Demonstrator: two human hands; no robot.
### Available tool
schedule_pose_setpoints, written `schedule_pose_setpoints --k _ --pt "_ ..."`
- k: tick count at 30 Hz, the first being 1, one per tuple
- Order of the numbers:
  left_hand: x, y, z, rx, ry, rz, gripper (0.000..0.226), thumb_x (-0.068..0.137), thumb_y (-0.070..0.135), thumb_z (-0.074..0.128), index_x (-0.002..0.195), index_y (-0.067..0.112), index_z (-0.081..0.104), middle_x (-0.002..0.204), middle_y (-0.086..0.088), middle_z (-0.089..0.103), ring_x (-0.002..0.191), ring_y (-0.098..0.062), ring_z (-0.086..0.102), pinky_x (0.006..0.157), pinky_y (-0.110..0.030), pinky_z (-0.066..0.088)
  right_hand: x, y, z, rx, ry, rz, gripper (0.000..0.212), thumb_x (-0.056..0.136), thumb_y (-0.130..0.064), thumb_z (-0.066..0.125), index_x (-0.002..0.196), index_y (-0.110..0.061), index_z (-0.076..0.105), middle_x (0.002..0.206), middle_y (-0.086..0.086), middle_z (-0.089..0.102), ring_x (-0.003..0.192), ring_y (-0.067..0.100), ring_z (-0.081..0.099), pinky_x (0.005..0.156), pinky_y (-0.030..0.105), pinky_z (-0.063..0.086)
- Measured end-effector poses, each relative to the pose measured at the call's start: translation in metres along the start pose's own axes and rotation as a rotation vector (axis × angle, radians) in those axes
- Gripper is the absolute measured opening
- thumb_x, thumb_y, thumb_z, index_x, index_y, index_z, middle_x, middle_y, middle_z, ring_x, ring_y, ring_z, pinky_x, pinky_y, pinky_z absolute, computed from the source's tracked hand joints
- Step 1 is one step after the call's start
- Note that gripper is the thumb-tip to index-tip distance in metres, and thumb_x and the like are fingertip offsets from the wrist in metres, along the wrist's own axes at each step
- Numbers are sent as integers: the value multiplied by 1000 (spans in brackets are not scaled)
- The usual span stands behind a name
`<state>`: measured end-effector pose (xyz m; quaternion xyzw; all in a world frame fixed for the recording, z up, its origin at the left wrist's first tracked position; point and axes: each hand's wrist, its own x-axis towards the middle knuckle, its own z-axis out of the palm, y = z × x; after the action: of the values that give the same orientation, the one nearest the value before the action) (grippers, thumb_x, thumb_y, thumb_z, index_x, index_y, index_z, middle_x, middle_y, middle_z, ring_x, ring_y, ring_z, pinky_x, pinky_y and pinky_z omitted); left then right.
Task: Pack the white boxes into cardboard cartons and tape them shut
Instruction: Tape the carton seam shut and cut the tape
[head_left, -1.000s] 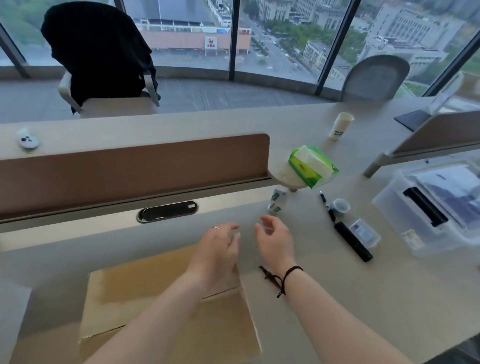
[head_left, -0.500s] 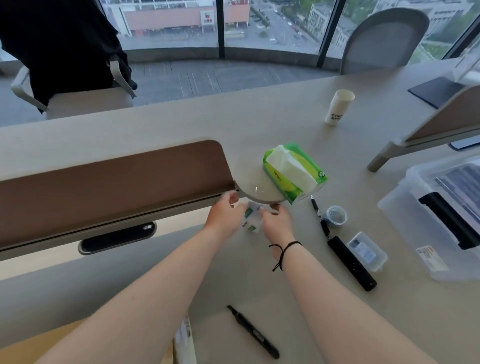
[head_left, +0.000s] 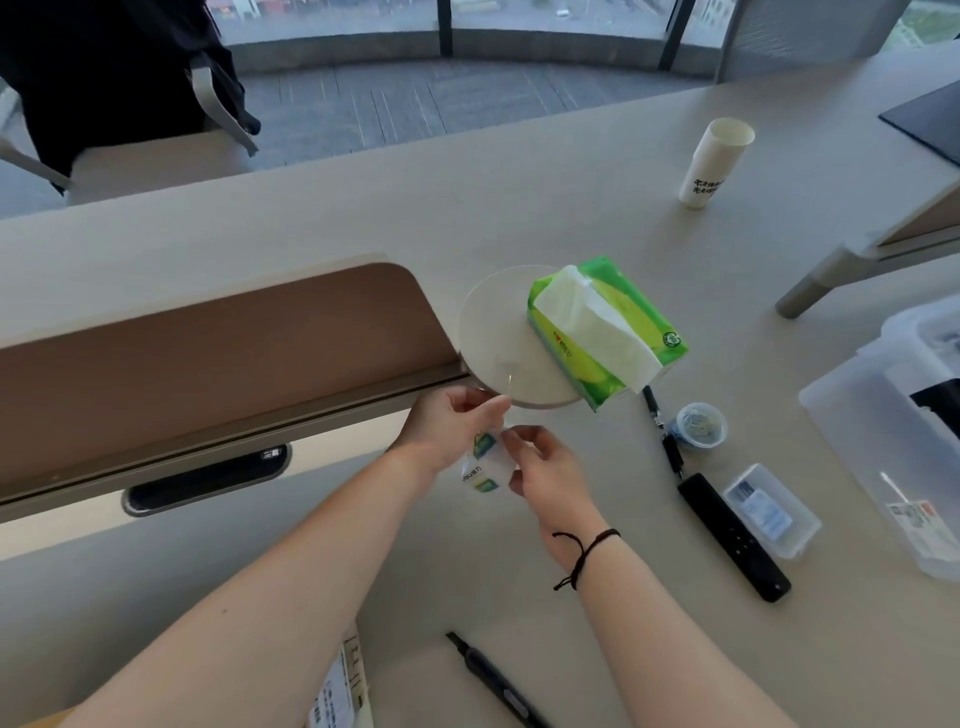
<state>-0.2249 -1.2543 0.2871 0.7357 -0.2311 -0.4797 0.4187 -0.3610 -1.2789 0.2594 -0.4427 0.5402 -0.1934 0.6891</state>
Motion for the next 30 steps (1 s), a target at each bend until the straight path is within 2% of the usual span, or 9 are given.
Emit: schedule_pose_setpoints --k 4,6,9,11,16,19,21,26,30 --pt "-3 11 4 15 -10 -96 14 90 32 75 90 19 73 82 5 74 72 -9 59 67 -21 43 -18 -3 4 59 53 25 7 100 -21 60 98 -14 62 94 11 72 73 15 66 58 21 51" --pt "-7 16 4 3 -12 -143 16 89 31 76 93 17 72 83 5 74 71 -10 56 66 -23 42 -26 -10 6 51 73 24 7 100 -20 61 95 -15 63 88 6 70 73 15 64 56 21 49" --pt "-11 24 3 -37 -4 -242 13 87 30 77 87 19 70 81 7 73 71 -12 59 73 -29 43 -37 -23 10 70 69 53 13 98 -20 62 88 -11 64 82 12 66 72 23 62 63 31 48" --pt "-14 29 3 -80 1 -286 13 86 26 78 82 18 69 75 7 71 66 -12 61 69 -28 44 -43 -31 10 83 67 62 15 98 -18 63 86 -8 64 79 15 63 73 25 58 65 35 45" --pt "-25 38 4 -140 7 -324 14 87 21 75 79 15 66 70 3 67 60 -16 61 62 -27 45 -57 -50 10 114 77 125 12 98 -13 61 91 -3 63 58 6 64 47 17 59 48 24 43" --pt "-29 44 4 -125 14 -327 14 88 21 74 80 14 65 72 2 66 68 -20 56 59 -26 44 -62 -62 13 150 100 163 15 91 -9 66 93 6 65 70 17 58 63 27 54 61 37 39" --pt "-30 52 4 -118 4 -332 15 90 18 71 78 14 64 67 3 64 54 -14 52 56 -24 41 -64 -74 14 167 108 180 17 88 -6 65 96 9 68 75 20 60 67 29 55 64 40 41" --pt "-32 74 6 -114 -2 -328 28 94 11 64 67 12 56 42 5 54 26 -6 36 41 -17 33 -54 -96 9 177 79 192 14 91 -4 59 79 -3 66 66 16 63 54 27 58 59 34 46" --pt "-31 77 9 -205 31 -305 21 92 10 67 72 10 60 54 2 60 38 -9 48 46 -20 39 -55 -101 9 181 81 176 11 90 -7 61 93 -2 70 74 19 67 60 29 61 62 37 48"
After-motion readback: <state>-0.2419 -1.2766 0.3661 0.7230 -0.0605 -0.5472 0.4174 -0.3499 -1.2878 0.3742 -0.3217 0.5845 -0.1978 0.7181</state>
